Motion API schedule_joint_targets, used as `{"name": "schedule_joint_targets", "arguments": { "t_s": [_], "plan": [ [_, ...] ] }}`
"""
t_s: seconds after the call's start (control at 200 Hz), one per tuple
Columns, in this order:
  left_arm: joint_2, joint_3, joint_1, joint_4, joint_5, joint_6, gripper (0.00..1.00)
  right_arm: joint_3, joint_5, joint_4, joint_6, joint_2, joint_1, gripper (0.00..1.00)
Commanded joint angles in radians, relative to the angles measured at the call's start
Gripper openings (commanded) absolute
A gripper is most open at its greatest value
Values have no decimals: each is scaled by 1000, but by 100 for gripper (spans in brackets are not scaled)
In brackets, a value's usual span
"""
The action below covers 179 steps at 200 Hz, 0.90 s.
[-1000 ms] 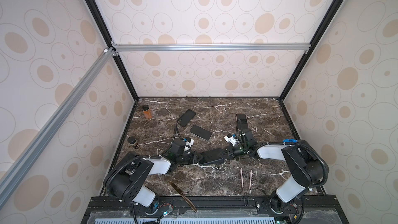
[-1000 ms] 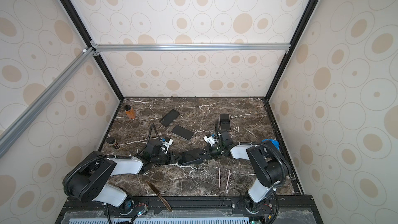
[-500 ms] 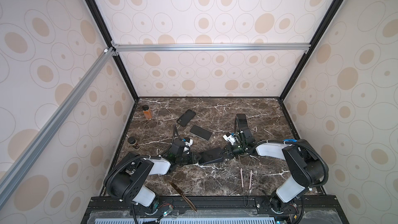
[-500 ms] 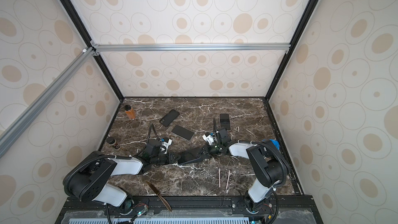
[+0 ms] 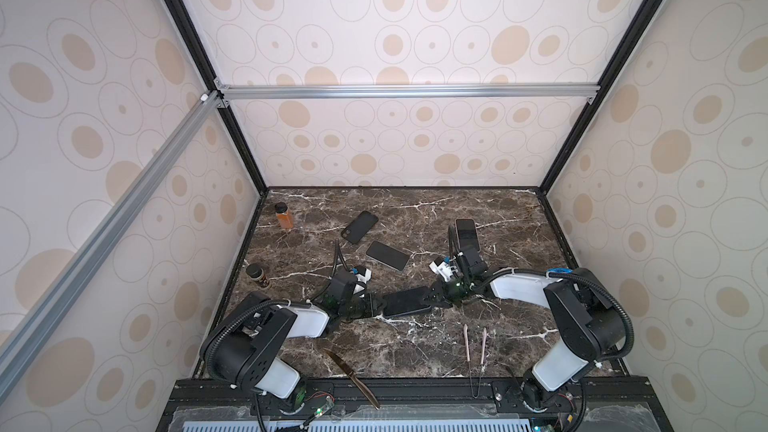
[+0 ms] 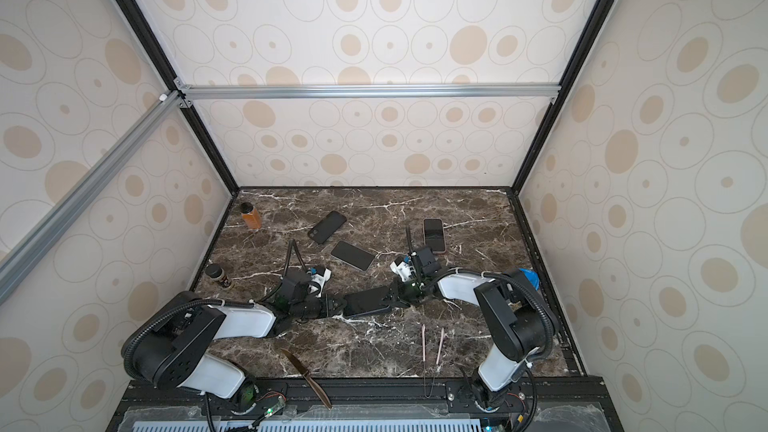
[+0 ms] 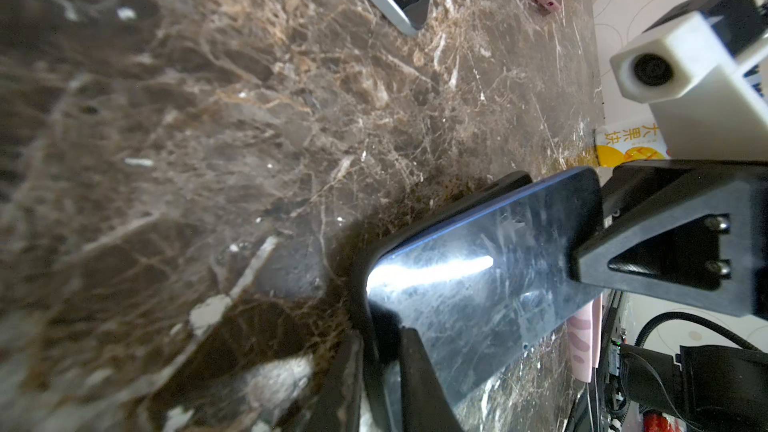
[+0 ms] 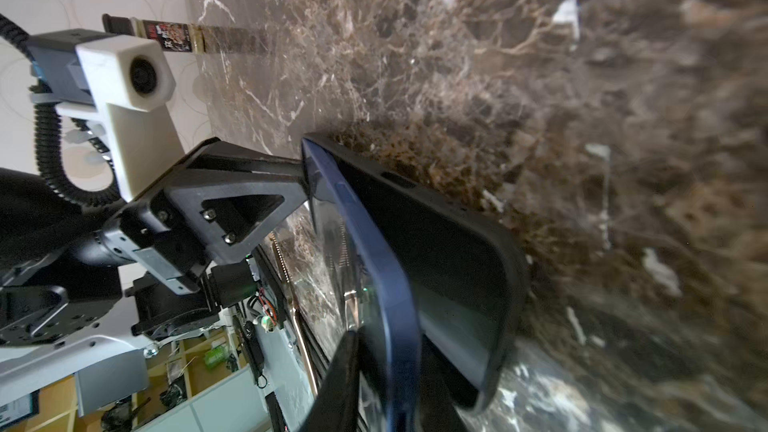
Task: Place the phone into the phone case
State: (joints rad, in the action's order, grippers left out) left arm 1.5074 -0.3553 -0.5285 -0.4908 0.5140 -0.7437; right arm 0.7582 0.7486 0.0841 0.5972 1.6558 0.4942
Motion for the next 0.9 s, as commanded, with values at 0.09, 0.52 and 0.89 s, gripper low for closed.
{"name": "schedule_joint_targets", "arguments": {
  "t_s": [0.09,0.52,0.89],
  "plan": [
    [8,29,-26,51,42,7,15,26,-167,152,-39,10,31,24],
    [5,57,-30,49,17,-5,14,100,-261,311,-94,-86,40,40],
    [-11,55,-30,38,32,-18,23,133,-344,422,-152,-118,39,35]
  ]
}}
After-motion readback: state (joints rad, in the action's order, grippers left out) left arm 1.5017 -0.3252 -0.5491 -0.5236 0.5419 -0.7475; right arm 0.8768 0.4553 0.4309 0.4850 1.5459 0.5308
